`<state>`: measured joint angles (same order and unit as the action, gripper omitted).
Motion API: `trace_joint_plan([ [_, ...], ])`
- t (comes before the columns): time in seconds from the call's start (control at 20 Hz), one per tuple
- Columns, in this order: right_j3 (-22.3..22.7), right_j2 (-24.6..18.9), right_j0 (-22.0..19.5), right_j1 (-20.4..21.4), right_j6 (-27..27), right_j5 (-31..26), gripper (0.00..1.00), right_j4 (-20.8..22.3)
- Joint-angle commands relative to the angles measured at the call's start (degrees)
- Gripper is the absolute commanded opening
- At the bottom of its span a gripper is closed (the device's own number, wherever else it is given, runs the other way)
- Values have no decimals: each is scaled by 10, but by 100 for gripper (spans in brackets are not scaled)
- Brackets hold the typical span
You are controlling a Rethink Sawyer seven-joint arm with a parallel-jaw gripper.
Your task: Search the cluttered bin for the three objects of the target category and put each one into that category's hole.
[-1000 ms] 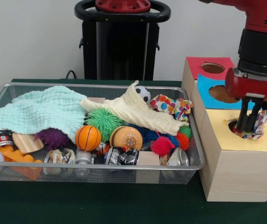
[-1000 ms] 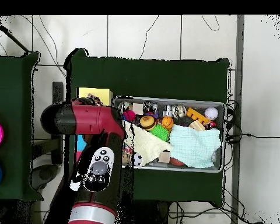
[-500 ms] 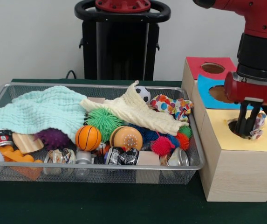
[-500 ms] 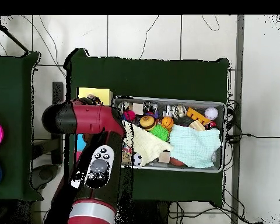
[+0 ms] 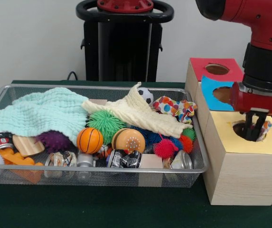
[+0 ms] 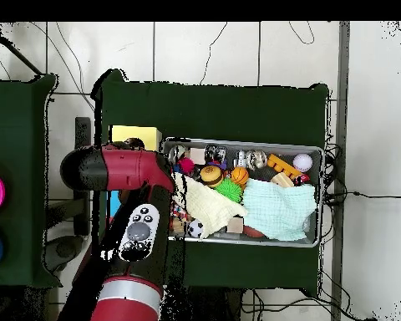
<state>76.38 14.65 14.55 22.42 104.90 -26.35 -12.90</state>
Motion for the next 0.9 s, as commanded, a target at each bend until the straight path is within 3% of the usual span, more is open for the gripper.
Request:
trace_joint_plan([
  [0.05,-9,-26,2,-42,111,-21,0,-7],
  [0.45,-4,-27,4,-52,114,11,0,-9],
  [0.9,11,-39,-1,-29,106,-14,0,-15],
])
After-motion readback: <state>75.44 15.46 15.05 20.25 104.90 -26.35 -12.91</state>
